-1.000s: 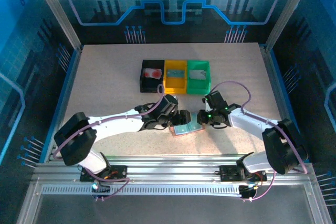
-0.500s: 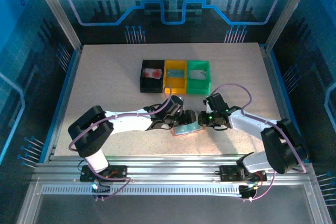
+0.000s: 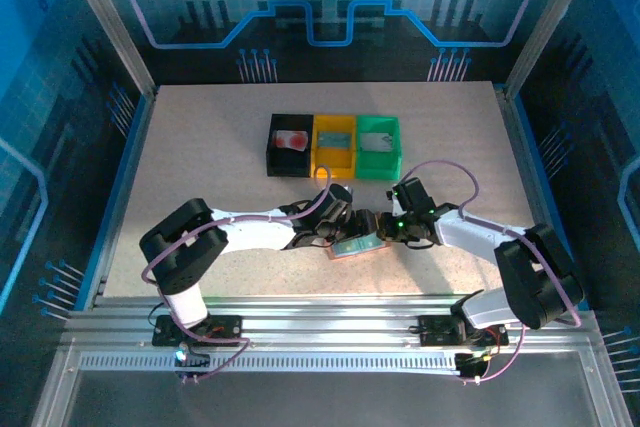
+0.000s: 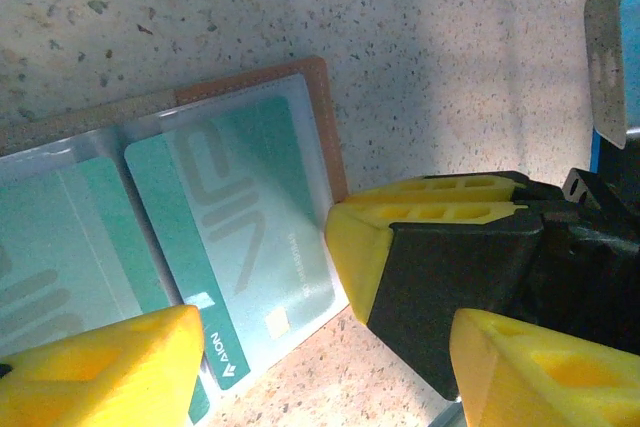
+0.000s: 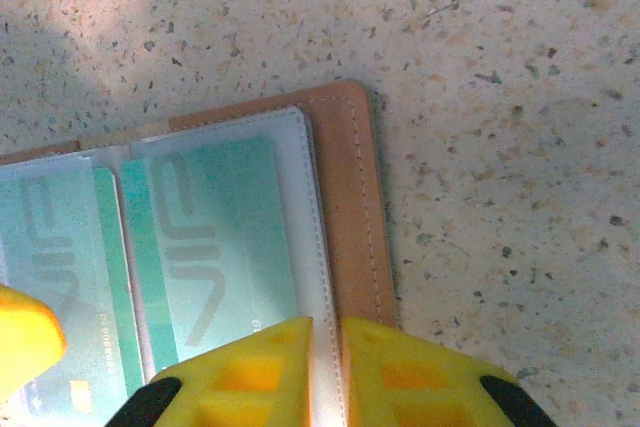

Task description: Take the credit cards out of the card holder

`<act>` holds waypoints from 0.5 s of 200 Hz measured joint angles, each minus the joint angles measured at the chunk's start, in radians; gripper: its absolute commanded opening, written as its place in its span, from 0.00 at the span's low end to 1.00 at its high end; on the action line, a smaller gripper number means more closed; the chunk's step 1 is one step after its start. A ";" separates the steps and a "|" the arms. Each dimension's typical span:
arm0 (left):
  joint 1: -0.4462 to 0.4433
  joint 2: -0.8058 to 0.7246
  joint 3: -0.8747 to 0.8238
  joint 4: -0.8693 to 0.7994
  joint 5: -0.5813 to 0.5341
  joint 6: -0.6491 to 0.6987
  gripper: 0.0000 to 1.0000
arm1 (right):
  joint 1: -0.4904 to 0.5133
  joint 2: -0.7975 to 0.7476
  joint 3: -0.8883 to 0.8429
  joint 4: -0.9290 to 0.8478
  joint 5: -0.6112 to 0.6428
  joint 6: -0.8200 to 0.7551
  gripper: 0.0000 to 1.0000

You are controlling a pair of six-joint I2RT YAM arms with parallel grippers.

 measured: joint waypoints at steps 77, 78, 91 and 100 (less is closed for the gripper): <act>-0.008 0.027 0.000 0.003 -0.005 -0.026 0.63 | 0.000 0.001 -0.001 0.006 0.000 0.000 0.14; -0.008 0.027 0.000 0.003 -0.005 -0.026 0.63 | 0.000 0.001 -0.001 0.006 0.000 0.000 0.14; -0.011 0.027 0.000 0.003 -0.009 -0.026 0.63 | 0.000 0.001 -0.001 0.006 0.000 0.000 0.14; -0.011 0.027 0.000 0.003 -0.012 -0.026 0.62 | 0.000 0.001 -0.001 0.006 0.000 0.000 0.14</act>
